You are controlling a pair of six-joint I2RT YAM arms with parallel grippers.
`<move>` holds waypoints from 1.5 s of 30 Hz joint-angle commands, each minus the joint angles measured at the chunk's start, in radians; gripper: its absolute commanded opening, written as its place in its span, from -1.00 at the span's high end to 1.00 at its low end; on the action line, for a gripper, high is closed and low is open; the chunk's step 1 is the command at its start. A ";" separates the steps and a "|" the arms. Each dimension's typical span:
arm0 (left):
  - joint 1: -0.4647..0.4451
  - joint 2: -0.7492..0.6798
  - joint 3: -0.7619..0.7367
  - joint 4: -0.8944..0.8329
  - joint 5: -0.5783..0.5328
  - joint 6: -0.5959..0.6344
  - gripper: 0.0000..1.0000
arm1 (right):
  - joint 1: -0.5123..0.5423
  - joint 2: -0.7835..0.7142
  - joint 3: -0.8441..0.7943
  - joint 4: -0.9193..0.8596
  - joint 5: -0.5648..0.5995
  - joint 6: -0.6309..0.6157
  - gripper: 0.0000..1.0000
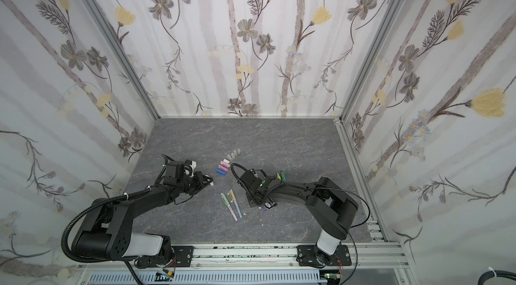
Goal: Open the pen caps
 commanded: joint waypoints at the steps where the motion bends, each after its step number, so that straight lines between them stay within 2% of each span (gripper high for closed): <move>1: 0.001 0.000 0.002 0.027 -0.002 -0.006 1.00 | 0.003 0.001 0.003 -0.019 0.030 0.000 0.56; 25: 0.001 -0.003 0.004 0.026 0.003 -0.007 1.00 | 0.015 -0.013 0.018 -0.060 0.071 -0.008 0.40; 27: 0.001 -0.003 0.004 0.026 0.003 -0.007 1.00 | 0.017 -0.016 0.018 -0.063 0.075 -0.011 0.45; 31: 0.001 -0.005 0.004 0.024 0.005 -0.007 1.00 | 0.020 -0.010 0.021 -0.071 0.078 -0.013 0.70; 34: 0.001 -0.004 0.003 0.022 0.006 -0.006 1.00 | 0.020 -0.009 0.019 -0.067 0.077 -0.014 0.73; 40: 0.001 -0.005 0.004 0.022 0.005 -0.006 1.00 | 0.022 -0.015 0.015 -0.060 0.073 -0.012 0.55; 45: 0.001 -0.002 0.004 0.022 0.005 -0.005 1.00 | 0.021 -0.012 0.009 -0.054 0.068 -0.013 0.50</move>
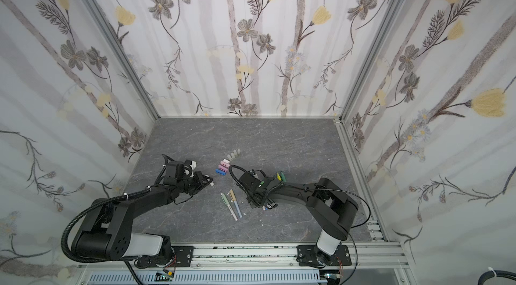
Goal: Open the pen caps
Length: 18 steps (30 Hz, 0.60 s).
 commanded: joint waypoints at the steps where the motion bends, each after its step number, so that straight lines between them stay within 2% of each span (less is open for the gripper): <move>1: 0.001 -0.001 0.003 0.022 0.004 -0.003 1.00 | 0.002 -0.005 -0.002 0.003 0.006 -0.002 0.50; 9: 0.001 0.024 0.002 0.037 0.006 -0.001 1.00 | 0.002 -0.015 0.006 0.006 0.015 0.004 0.49; 14: -0.001 0.061 0.009 0.064 0.007 -0.009 1.00 | -0.001 -0.047 0.029 0.007 0.024 0.002 0.33; 18: -0.004 0.089 0.028 0.086 0.005 -0.029 1.00 | -0.002 -0.078 0.044 0.006 0.023 0.000 0.31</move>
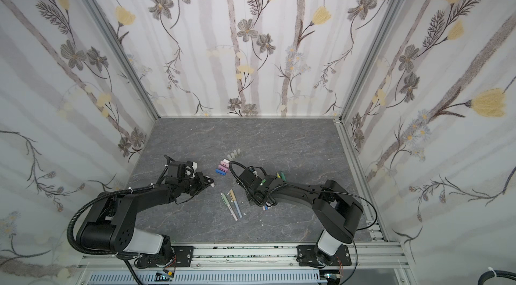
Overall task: Open the pen caps
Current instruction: 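Drop the pink cap beside the blue cap while the right gripper rises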
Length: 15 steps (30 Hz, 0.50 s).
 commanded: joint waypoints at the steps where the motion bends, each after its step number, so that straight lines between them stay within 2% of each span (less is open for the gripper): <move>1: -0.004 0.019 0.022 0.053 0.001 -0.024 1.00 | -0.001 -0.027 0.015 0.006 0.019 -0.001 0.31; 15: -0.050 0.142 0.102 0.079 -0.033 -0.071 0.72 | -0.009 -0.100 0.003 -0.007 0.025 -0.006 0.29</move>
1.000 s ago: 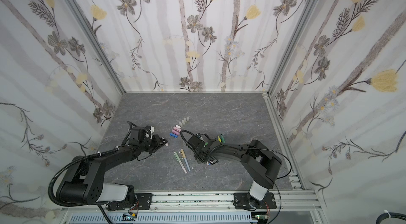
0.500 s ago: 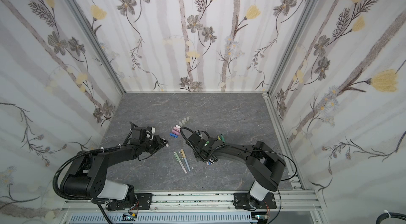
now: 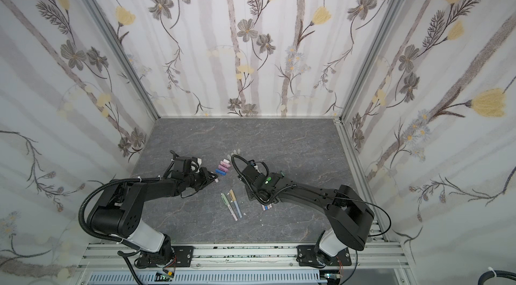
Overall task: Open the pen caps
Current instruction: 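Drop the pink cap beside the blue cap while the right gripper rises, then grasp the beige-capped light blue pen body with the right gripper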
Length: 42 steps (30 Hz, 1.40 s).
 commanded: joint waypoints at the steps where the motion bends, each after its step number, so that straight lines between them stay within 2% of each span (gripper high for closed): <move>1: -0.003 0.017 0.012 0.034 -0.015 -0.019 0.70 | -0.002 -0.009 -0.013 -0.003 0.019 -0.006 0.30; 10: -0.008 0.041 0.016 0.055 -0.013 -0.040 0.54 | -0.001 -0.005 -0.026 0.013 0.006 -0.007 0.30; 18: -0.009 0.018 0.020 0.055 -0.005 -0.049 0.51 | 0.017 -0.006 -0.036 0.070 -0.050 -0.013 0.29; 25: -0.007 -0.105 0.019 0.022 0.015 -0.051 0.50 | 0.081 0.050 0.010 0.083 -0.076 0.003 0.28; 33: 0.005 -0.286 0.045 -0.170 -0.034 0.047 0.47 | 0.135 0.139 0.040 0.110 -0.119 0.044 0.27; 42: 0.047 -0.362 0.000 -0.231 -0.031 0.101 0.45 | 0.164 0.206 0.075 0.086 -0.133 0.069 0.27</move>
